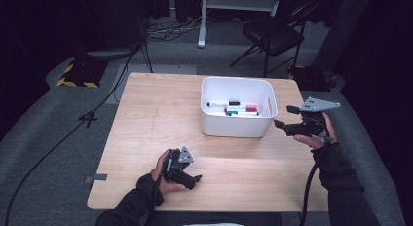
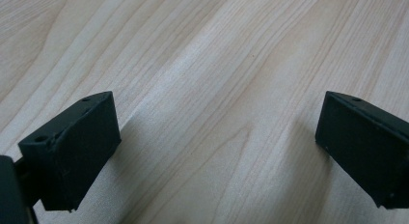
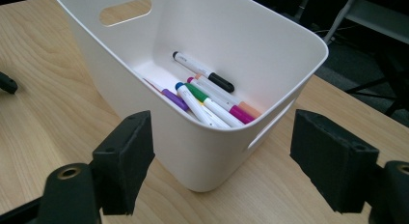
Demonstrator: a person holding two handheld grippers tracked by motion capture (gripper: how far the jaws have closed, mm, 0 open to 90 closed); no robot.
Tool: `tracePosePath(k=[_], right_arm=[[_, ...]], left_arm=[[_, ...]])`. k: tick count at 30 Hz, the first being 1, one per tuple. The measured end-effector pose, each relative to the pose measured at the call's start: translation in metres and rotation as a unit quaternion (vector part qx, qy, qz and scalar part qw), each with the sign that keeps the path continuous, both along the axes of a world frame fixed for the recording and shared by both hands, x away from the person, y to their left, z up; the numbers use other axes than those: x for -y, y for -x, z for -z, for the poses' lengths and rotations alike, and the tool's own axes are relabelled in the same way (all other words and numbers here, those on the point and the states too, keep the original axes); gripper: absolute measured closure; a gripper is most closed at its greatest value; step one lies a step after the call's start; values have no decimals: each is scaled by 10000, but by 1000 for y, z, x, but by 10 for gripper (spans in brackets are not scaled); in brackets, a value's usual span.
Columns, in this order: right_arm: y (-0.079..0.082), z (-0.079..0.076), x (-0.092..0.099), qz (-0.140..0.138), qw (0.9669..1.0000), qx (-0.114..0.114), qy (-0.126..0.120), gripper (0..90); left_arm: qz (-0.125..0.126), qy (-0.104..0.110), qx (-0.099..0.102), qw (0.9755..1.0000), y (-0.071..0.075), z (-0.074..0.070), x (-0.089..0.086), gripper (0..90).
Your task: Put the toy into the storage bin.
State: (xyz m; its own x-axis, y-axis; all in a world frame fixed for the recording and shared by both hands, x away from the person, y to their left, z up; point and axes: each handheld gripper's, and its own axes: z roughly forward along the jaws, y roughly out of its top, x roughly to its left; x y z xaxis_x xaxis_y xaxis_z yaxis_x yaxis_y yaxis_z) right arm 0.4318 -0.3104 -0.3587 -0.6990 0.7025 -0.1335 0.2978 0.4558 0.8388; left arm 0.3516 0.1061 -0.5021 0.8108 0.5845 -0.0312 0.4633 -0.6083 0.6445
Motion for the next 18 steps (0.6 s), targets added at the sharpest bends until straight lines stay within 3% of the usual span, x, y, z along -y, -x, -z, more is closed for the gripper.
tracePosePath(k=[6,10,18], right_arm=[[9,9,2,40,10000,-5,-51,236],[17,19,5,36,9999,16,129,236],[28,27,5,27,9998,-2,194,236]], left_arm=[[-14,15,-1,10000,0,0,0,20],[1,-2,1,10000,0,0,0,20],[-6,6,0,10000,0,0,0,20]])
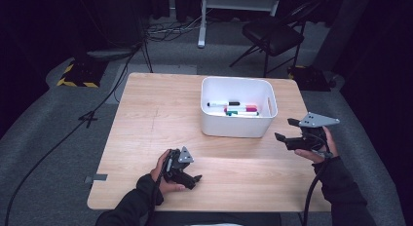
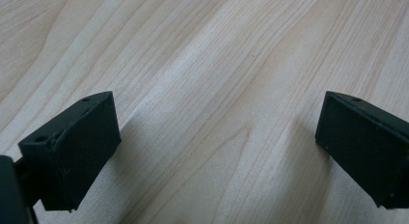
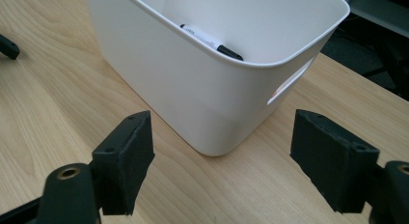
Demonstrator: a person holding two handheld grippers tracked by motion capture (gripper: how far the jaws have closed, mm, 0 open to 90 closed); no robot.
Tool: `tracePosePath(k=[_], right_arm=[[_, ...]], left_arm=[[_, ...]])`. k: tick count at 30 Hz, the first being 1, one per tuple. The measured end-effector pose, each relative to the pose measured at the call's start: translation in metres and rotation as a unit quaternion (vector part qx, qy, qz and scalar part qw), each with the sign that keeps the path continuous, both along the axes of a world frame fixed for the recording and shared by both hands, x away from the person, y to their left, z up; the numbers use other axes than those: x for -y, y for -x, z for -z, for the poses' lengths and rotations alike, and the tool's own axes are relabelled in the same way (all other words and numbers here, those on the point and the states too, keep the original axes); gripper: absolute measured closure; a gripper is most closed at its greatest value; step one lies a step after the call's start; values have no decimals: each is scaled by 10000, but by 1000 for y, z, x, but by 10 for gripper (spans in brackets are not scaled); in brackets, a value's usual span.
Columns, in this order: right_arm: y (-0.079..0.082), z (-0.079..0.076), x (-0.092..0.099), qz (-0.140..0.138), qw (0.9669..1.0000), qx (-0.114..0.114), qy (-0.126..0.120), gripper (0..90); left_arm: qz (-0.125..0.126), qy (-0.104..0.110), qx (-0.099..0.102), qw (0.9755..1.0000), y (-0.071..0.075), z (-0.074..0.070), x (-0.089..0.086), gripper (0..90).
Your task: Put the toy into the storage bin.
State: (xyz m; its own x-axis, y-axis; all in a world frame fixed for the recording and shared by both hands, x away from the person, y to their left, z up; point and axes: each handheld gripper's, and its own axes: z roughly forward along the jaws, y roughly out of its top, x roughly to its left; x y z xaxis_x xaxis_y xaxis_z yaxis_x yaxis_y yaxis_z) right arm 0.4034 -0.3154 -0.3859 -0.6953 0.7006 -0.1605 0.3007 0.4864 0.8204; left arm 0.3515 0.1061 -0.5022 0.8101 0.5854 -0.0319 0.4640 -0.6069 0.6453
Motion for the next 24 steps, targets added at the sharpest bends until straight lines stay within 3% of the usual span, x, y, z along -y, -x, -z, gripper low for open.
tracePosePath(k=[13,24], right_arm=[[15,20,1,14,9999,-119,64,236],[27,42,8,31,9991,-219,372,233]], left_arm=[[-1,-4,5,10000,0,0,0,20],[-40,-10,-19,10000,1,0,0,21]])
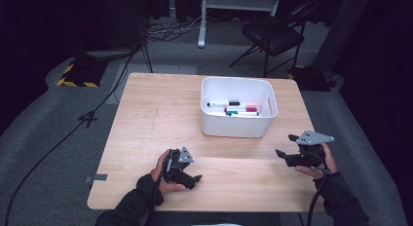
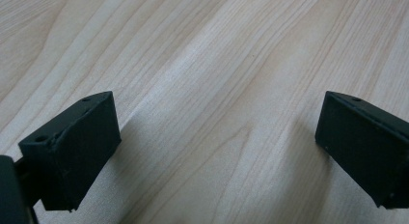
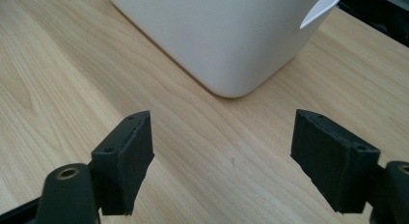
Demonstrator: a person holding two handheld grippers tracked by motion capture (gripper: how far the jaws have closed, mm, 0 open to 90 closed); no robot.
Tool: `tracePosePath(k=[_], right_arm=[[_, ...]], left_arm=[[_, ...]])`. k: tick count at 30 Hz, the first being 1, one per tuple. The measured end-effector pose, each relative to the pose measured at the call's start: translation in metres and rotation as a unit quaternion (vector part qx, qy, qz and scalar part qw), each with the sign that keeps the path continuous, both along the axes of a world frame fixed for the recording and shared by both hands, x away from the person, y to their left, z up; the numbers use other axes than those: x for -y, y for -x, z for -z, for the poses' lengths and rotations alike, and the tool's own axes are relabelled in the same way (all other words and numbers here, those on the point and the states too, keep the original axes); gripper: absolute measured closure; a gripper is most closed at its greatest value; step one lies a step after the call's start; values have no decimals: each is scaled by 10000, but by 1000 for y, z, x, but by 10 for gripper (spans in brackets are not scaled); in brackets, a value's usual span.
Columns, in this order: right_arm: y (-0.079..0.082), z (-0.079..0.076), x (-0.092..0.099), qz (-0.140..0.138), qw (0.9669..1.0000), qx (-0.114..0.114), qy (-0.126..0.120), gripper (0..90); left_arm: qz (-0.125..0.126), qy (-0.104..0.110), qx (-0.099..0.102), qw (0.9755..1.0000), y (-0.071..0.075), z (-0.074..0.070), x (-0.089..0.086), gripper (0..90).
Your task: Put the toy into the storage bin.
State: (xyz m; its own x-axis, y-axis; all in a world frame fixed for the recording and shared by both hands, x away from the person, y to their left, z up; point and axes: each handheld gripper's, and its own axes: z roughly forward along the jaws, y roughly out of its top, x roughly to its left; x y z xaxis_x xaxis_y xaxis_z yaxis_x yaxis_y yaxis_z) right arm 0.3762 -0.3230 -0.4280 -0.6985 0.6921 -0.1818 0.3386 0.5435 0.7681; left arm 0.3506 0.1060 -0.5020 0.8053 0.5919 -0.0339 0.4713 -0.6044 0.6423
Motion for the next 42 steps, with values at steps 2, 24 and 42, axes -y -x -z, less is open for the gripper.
tracePosePath(k=[2,24,42], right_arm=[[2,4,1,29,10000,-27,45,231],[29,45,36,314,9983,-458,148,212],[46,75,61,759,9931,-782,-443,166]], left_arm=[[12,2,9,10000,0,0,0,21],[27,18,16,10000,-1,0,0,20],[70,21,8,10000,-1,0,0,19]])
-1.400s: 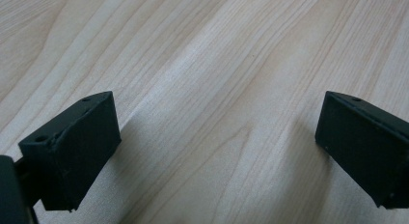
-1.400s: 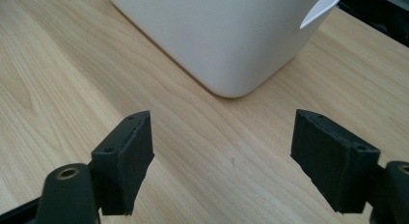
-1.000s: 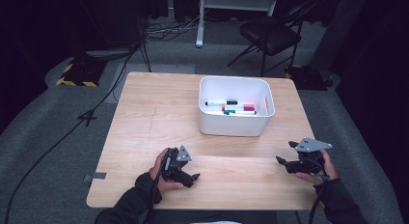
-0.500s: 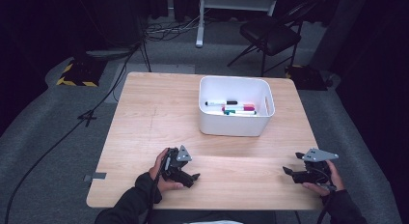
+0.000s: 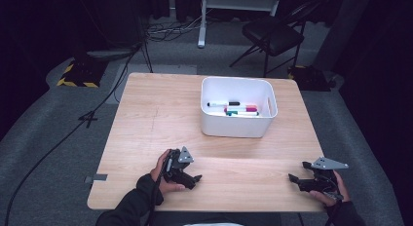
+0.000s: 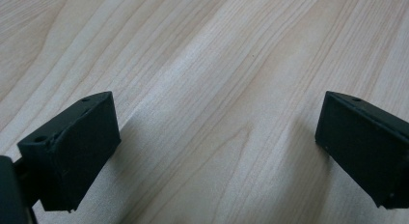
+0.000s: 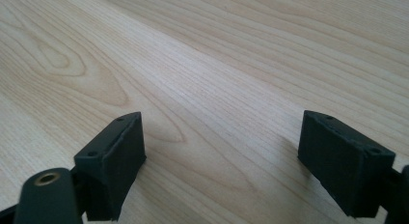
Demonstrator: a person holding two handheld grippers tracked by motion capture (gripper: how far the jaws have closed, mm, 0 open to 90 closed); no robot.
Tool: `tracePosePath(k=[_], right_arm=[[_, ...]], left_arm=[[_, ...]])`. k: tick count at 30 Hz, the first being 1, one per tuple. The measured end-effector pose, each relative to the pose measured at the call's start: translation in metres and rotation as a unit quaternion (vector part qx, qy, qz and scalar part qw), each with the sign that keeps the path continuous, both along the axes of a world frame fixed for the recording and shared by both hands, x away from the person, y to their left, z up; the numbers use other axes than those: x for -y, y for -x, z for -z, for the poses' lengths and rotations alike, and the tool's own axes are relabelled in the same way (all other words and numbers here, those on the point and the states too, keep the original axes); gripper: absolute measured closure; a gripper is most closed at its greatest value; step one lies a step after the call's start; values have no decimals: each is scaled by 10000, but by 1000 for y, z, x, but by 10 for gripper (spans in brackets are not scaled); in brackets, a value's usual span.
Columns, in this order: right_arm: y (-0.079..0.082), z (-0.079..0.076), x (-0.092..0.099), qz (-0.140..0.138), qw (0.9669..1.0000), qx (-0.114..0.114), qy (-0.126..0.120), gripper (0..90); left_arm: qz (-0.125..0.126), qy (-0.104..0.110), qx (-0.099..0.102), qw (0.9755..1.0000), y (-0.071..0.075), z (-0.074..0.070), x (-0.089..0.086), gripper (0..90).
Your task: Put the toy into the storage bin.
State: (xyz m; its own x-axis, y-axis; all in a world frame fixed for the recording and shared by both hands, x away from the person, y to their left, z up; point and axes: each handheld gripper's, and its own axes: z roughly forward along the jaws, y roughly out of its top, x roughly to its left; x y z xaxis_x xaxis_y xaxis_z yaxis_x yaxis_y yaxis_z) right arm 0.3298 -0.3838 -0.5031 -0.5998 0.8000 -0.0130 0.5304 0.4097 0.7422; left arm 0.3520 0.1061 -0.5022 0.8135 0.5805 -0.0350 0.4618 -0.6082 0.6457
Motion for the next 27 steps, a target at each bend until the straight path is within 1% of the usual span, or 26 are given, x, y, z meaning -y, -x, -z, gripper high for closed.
tracePosePath(k=[1,4,6,7,9,10,16,17,18,27], right_arm=[[0,0,0,35,10000,-4,-16,163],[0,0,0,25,10000,-12,-2,162],[0,0,0,35,10000,-9,-8,162],[0,0,0,26,10000,-12,-9,162],[0,0,-1,57,10000,-18,-27,161],[0,0,-2,61,10000,-11,-17,161],[0,0,-2,62,10000,-15,-16,161],[0,0,-2,62,10000,-17,-17,161],[0,0,-2,63,10000,-18,-19,161],[-1,1,-2,59,10000,-7,-28,160]], left_arm=[[1,4,-1,10000,0,0,0,19],[-3,0,3,10000,0,0,0,19],[-28,-22,13,10000,1,0,0,19],[-67,-24,-15,10000,1,0,0,19],[-94,-42,11,9999,2,0,0,20],[-37,-28,90,9999,1,0,0,21],[-50,-29,72,10000,1,0,0,21],[-99,-24,-13,9999,2,0,0,20],[-45,-19,-6,10000,1,0,0,19],[-49,-5,10,10000,1,0,0,19]])
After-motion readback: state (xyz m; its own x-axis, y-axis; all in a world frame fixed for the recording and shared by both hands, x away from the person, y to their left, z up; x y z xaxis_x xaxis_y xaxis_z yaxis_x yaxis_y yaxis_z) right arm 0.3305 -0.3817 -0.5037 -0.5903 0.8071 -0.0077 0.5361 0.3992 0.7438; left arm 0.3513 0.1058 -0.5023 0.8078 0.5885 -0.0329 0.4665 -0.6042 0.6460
